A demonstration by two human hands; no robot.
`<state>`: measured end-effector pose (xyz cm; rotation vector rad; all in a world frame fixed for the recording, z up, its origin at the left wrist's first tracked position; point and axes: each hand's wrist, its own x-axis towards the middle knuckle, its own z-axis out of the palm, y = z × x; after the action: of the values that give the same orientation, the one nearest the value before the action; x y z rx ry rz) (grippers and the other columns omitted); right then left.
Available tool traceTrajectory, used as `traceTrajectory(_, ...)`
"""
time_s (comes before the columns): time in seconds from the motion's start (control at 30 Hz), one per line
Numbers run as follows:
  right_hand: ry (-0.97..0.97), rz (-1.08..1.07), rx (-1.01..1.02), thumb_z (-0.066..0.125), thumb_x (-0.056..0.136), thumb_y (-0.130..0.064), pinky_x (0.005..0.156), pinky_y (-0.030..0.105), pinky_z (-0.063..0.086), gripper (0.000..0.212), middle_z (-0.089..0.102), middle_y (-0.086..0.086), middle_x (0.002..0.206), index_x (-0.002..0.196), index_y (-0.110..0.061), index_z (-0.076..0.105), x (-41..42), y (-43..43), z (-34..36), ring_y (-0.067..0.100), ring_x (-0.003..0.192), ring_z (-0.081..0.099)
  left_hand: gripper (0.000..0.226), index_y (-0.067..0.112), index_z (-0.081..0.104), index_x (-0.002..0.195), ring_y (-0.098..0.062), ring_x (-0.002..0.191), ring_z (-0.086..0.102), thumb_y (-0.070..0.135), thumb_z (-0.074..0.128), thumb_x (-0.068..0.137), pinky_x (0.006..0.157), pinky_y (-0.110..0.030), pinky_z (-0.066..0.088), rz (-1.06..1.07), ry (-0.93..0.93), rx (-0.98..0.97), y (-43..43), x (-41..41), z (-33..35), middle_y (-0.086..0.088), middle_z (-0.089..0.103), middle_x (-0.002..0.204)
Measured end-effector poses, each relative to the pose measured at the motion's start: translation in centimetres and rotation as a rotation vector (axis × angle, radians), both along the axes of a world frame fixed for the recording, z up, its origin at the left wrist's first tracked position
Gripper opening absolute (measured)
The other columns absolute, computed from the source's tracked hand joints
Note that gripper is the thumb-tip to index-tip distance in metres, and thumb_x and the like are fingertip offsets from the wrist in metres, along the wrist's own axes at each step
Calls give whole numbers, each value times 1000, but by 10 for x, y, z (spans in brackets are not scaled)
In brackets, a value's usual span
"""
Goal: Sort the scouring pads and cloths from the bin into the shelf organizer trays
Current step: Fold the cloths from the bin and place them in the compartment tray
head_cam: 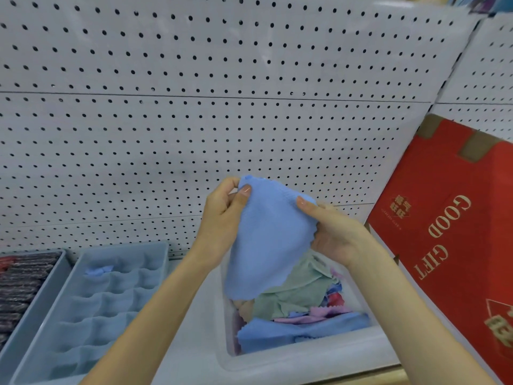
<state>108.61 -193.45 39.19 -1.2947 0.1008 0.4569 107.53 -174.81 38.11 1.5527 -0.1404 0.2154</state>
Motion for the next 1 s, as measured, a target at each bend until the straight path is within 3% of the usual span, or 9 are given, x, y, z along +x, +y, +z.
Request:
traceTrajectory(0.13,-71,102,-145,73,62,-33,63,27,53,30,73,2,87,88,-17,73,1,-4,8,16,74,67,23,-7,48,94,-23,68,44,14,44,102,59,-29,35,-104,0,51,3,-3,1,-24,53,71)
traceTrajectory(0.27,-320,183,-390,75,74,-19,63,16,50,9,74,-2,82,83,-16,76,3,-8,28,8,73,67,21,2,50,84,-20,64,47,14,46,101,54,-25,38,-145,-10,87,4,-9,1,-14,61,68)
traceTrajectory(0.33,-456,204,-512,74,81,-15,64,12,48,2,75,-2,78,82,-14,75,3,-6,35,5,73,67,27,-2,48,87,-24,67,47,21,50,100,59,-33,37,-157,-26,81,4,-10,-1,-30,59,74)
traceTrajectory(0.5,-809,263,-823,67,89,-24,54,16,30,26,46,13,56,65,-17,62,4,11,36,8,53,37,40,-8,44,92,-27,67,41,31,52,93,60,-37,30,-175,-30,55,1,-13,-2,-39,50,76)
traceTrajectory(0.6,-951,273,-884,63,92,-28,52,21,24,28,38,8,55,66,-22,54,4,13,37,10,54,29,26,0,58,108,-24,75,63,22,58,95,62,-31,49,-195,16,-15,3,-17,-4,-23,68,87)
traceTrajectory(0.67,-980,273,-870,62,93,-27,51,19,25,29,37,1,54,66,-27,51,3,13,44,10,53,30,30,6,64,110,-21,86,70,19,72,84,73,-32,56,-244,79,-22,2,-22,-10,-9,74,95)
traceTrajectory(0.8,-984,189,-838,63,92,-21,48,12,25,29,30,-10,47,65,-26,53,12,8,67,7,47,28,59,-2,70,97,-28,91,71,42,80,59,87,-53,55,-285,274,5,-7,-32,-40,-13,75,98)
traceTrajectory(0.9,-973,175,-868,63,92,-22,45,12,23,29,26,-7,46,65,-22,54,24,0,83,7,44,25,57,1,71,100,-40,103,66,47,76,66,95,-63,46,-390,400,-36,-6,-39,-60,-17,72,107)
traceTrajectory(1.0,-965,195,-887,63,92,-24,45,15,22,30,29,2,51,65,-16,54,34,-6,90,9,46,23,35,10,74,102,-32,108,66,36,72,78,96,-49,49,-489,504,-111,-2,-42,-72,-13,70,116)
